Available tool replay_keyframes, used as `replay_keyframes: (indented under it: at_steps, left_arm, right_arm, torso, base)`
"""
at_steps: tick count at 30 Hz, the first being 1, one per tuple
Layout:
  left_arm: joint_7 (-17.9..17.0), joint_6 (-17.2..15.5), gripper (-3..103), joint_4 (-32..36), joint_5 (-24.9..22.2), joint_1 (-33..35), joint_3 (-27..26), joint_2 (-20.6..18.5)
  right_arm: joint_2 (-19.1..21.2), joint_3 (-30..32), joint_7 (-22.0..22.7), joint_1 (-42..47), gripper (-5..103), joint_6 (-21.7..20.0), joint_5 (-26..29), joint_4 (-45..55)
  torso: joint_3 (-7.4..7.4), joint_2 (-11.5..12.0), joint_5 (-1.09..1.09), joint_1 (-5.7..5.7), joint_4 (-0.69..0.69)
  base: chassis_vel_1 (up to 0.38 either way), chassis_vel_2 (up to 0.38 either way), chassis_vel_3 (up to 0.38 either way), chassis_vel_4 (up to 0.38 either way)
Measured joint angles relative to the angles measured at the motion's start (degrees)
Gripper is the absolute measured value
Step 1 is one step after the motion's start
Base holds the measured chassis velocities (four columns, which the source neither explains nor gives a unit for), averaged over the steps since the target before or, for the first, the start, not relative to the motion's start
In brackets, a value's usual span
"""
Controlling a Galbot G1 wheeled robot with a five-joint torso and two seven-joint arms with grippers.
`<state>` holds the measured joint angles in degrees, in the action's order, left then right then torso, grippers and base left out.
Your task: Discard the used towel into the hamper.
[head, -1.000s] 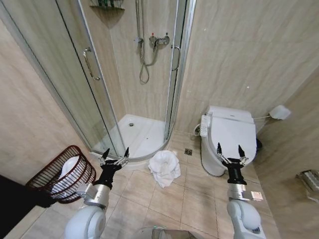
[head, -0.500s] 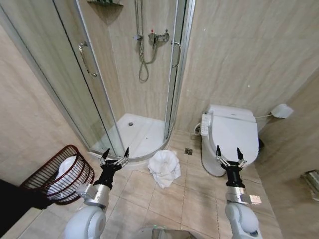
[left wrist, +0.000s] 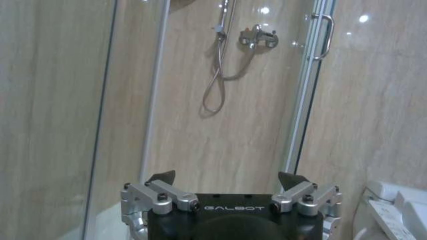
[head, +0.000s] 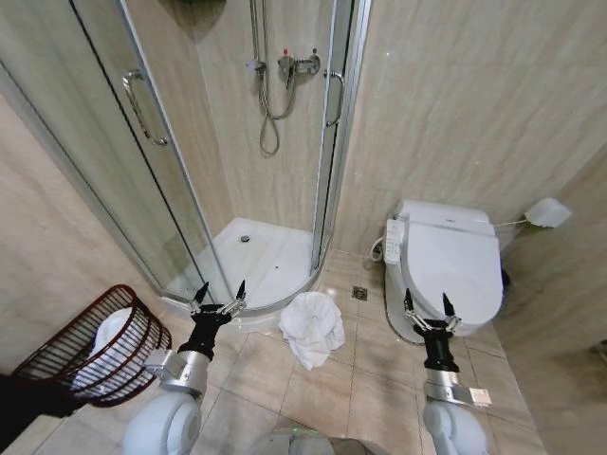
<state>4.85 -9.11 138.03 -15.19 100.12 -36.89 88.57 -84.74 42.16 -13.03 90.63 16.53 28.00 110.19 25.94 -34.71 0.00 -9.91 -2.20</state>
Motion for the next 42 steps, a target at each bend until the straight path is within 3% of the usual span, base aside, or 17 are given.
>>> replay_keyframes:
  at_steps: [2,6,14,19,29,42]
  left_arm:
    - [0.0,0.0,100,0.0,0.0,0.0,0.0,0.0]
    - [0.0,0.0,100,0.0,0.0,0.0,0.0,0.0]
    - [0.0,0.0,100,0.0,0.0,0.0,0.0,0.0]
    - [0.0,0.0,100,0.0,0.0,0.0,0.0,0.0]
    - [0.0,0.0,100,0.0,0.0,0.0,0.0,0.0]
    - [0.0,0.0,100,0.0,0.0,0.0,0.0,0.0]
  right_arm:
    - [1.1,-1.6,2.6,-1.5,100,-6.4,2.8,0.1]
    - [2.3,-4.2,6.6,-3.3,100,-10.9,5.1,-0.4]
    - [2.9,-8.7,13.8,-4.2,100,-14.1,-3.5,-3.5]
    - [2.9,-11.2,15.4,-4.9,100,-12.5,-5.7,-5.5]
    - [3.1,-13.5,13.5,-5.6,100,-7.6,-9.1,-8.0]
    - [2.8,-14.0,12.5,-5.6,100,-5.2,-7.9,-10.8]
  torso:
    - [-0.32,0.6,-0.01,0.26,0.00]
    - [-0.83,1.5,0.00,0.62,-0.02]
    - [-1.90,3.4,0.00,1.40,-0.01]
    - [-2.61,4.5,0.00,1.83,-0.01]
    - [-4.20,7.0,0.00,2.80,-0.01]
    - [-5.77,9.7,0.00,3.89,-0.01]
  base:
    - [0.000,0.000,0.000,0.000]
    - [0.000,0.000,0.000,0.000]
    - [0.000,0.000,0.000,0.000]
    - [0.000,0.000,0.000,0.000]
    - [0.000,0.000,0.000,0.000]
    - [0.000,0.000,0.000,0.000]
